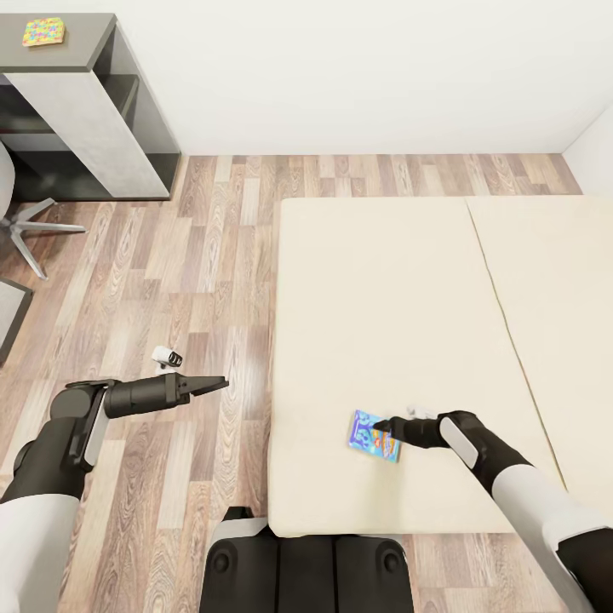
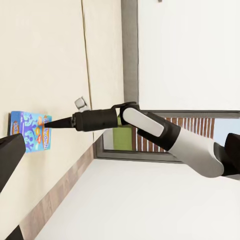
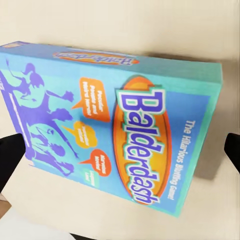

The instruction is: Put all the toys in the child's room - the three board games (two on the bed and one on the table), the two jigsaw puzzles on the table, and the tennis ball on the table - inside the toy box on the table in the child's room.

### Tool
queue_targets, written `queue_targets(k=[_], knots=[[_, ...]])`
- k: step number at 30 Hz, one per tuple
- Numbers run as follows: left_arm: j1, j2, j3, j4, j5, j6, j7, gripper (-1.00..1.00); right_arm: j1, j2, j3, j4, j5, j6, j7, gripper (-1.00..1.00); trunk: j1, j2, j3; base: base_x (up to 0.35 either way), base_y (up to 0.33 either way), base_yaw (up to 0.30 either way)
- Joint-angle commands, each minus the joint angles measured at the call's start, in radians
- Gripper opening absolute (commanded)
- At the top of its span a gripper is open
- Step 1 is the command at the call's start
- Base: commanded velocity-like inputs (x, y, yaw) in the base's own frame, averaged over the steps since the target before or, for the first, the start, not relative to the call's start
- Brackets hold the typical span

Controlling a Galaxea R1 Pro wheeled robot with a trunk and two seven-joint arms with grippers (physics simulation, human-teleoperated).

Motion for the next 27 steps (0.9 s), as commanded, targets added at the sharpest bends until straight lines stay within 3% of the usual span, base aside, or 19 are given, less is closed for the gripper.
queue_targets(k=[1,27], knots=[[0.000,0.000,0.000,0.000,-0.001,0.011,-0.004,1.00,-0.001,-0.002,0.004,-0.001,0.001,0.002,0.003,1.00,0.001,-0.002,-0.001,0.000,0.000,0.000],[0.000,0.000,0.000,0.000,-0.001,0.011,-0.004,1.00,-0.022,0.010,0.003,-0.001,0.000,0.005,0.003,1.00,0.001,-0.002,-0.006,0.000,0.000,0.000]])
